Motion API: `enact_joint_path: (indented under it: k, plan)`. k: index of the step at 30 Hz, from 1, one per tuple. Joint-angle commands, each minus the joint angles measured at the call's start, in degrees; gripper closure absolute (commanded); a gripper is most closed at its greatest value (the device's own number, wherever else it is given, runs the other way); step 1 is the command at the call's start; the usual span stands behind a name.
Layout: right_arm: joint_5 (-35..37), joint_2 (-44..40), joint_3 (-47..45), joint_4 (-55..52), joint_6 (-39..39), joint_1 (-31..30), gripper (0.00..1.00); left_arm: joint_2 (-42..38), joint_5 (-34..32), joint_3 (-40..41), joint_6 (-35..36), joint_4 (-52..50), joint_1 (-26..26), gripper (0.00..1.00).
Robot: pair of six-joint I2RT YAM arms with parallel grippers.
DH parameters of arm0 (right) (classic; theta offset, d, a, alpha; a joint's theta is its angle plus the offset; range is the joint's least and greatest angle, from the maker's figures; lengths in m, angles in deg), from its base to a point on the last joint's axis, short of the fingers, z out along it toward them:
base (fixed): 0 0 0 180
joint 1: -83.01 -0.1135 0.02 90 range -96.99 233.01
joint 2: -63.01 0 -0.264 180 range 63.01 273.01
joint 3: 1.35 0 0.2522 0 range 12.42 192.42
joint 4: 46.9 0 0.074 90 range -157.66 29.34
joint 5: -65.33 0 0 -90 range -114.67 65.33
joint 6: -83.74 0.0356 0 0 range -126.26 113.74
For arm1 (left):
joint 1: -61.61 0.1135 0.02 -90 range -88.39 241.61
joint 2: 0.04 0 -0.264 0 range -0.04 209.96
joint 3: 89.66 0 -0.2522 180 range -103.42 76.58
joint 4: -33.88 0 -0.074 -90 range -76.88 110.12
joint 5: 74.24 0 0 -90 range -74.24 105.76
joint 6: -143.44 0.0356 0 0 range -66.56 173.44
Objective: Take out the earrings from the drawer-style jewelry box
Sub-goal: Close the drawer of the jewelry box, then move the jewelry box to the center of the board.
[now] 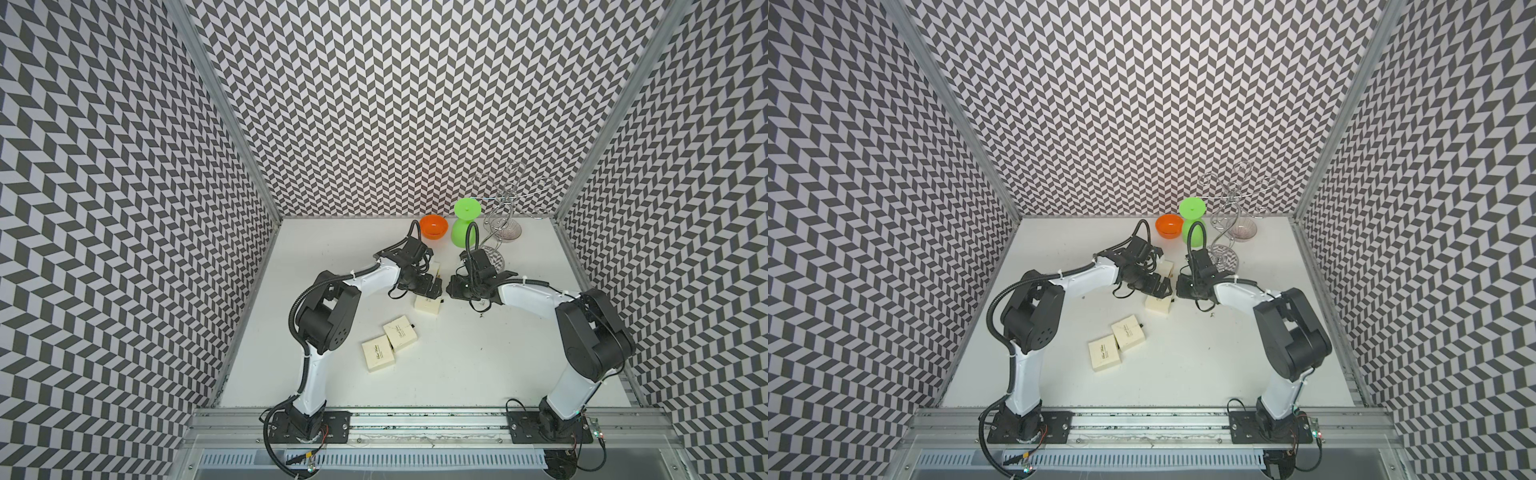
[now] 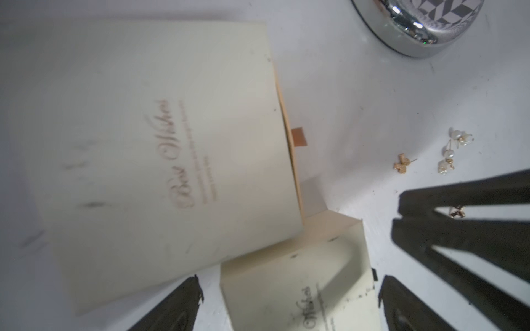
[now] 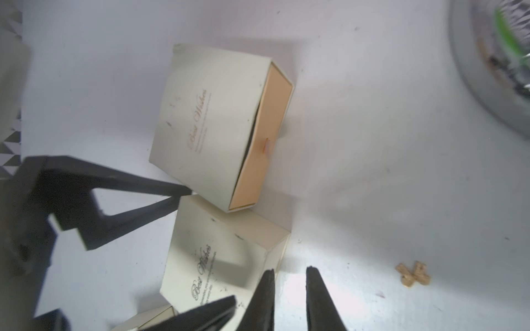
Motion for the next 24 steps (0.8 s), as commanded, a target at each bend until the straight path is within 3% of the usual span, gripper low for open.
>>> enact_joint_path:
  k: [1,5,8,12,16,24]
  plan:
    - [5.3,-5.7,-2.6,0.2,-0.5,-0.3,0.78,-10.8,-6.8,5.9,-0.7,2.6,-0.6,0.00]
    - [5.8,-9.3,-5.9,-0.3,-0.9,-0.4,0.78,-19.2,-10.6,12.4,0.9,-0.9,-2.4,0.01]
    - [5.8,-10.3,-6.8,-1.2,-1.5,-0.3,0.77,-22.5,-9.0,16.5,2.0,-4.4,-4.1,0.00]
    - [6.0,-10.2,-6.6,-2.2,-2.0,-0.4,0.77,-22.5,-8.5,19.4,1.3,-11.4,-7.2,0.00]
    - [6.1,-10.5,-6.9,-1.7,-2.2,-0.4,0.77,-23.5,-15.3,21.2,-1.1,-13.2,-11.2,0.00]
    - [5.2,-12.0,-7.3,-1.4,-3.2,-0.4,0.77,-22.2,-21.4,24.3,-5.0,-14.0,-13.2,0.00]
